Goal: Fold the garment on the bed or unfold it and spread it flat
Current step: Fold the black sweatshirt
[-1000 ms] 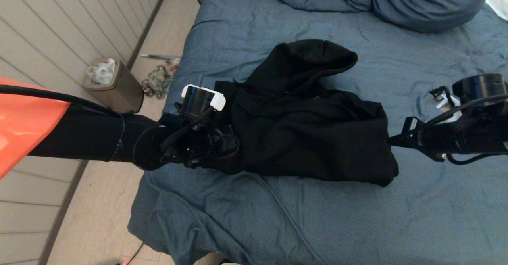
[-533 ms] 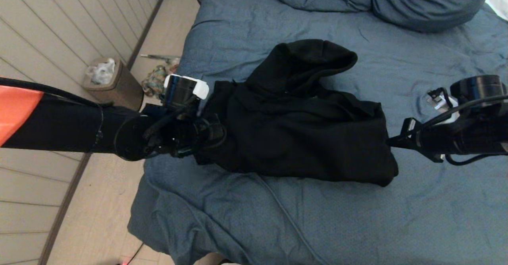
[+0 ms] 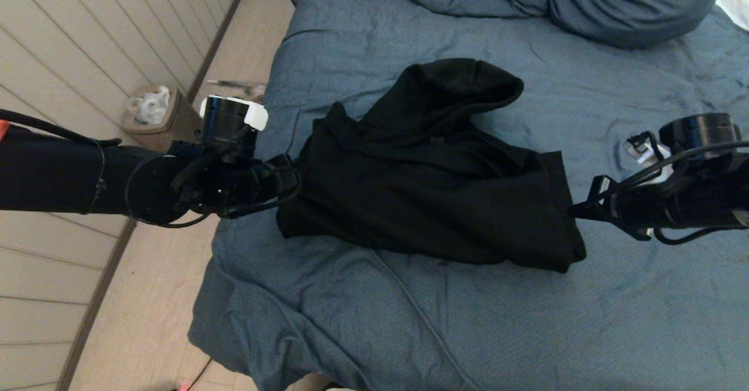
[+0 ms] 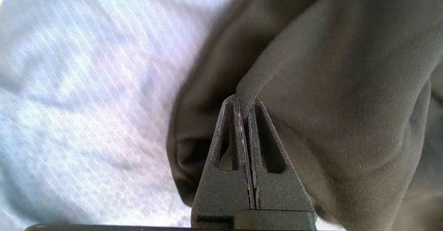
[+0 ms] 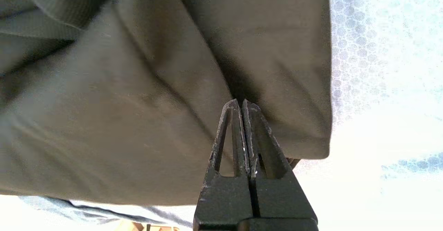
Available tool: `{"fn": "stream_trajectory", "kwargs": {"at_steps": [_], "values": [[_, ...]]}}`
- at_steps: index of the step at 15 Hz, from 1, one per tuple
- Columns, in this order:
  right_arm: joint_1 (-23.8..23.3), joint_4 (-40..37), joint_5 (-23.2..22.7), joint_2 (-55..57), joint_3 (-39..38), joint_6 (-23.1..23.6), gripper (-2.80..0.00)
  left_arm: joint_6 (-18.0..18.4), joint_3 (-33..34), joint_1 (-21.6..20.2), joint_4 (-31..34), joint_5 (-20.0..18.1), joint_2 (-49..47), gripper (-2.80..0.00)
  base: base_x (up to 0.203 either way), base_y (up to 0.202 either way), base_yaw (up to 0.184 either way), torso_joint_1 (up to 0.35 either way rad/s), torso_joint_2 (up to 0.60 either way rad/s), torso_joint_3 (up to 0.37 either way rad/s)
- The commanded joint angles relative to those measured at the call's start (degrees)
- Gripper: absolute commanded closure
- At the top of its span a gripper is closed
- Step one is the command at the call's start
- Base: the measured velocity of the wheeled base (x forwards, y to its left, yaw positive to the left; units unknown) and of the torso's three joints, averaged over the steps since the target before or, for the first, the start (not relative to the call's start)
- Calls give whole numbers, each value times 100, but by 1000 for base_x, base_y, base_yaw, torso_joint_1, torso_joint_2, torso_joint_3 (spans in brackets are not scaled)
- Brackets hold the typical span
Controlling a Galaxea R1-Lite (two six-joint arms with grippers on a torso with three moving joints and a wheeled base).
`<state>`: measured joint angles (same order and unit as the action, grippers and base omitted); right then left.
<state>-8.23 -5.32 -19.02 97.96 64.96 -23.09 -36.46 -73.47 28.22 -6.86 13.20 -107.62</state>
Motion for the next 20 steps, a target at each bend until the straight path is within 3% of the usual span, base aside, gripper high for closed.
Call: {"fn": "stream_trajectory", "kwargs": {"at_steps": [1,5,8,12,20], "values": [[5,-5,-21,21,-1,-11,0,-27,41,124,-8,9,-127,0,0,0,0,0,0,0],[112,53,-63,-124,148,-323,0,-10,100,436,-14,94,-408,0,0,0,0,0,0,0],[511,22,-58,-261,603,-714,0,29,-20,430,-12,147,-75,0,0,0,0,0,0,0],[760,4,-9,-425,781,-740,0,71,-247,84,54,148,317,0,0,0,0,0,0,0],[1410,46,177,258,930,-697,0,148,-115,95,62,112,-5,0,0,0,0,0,0,0]]}}
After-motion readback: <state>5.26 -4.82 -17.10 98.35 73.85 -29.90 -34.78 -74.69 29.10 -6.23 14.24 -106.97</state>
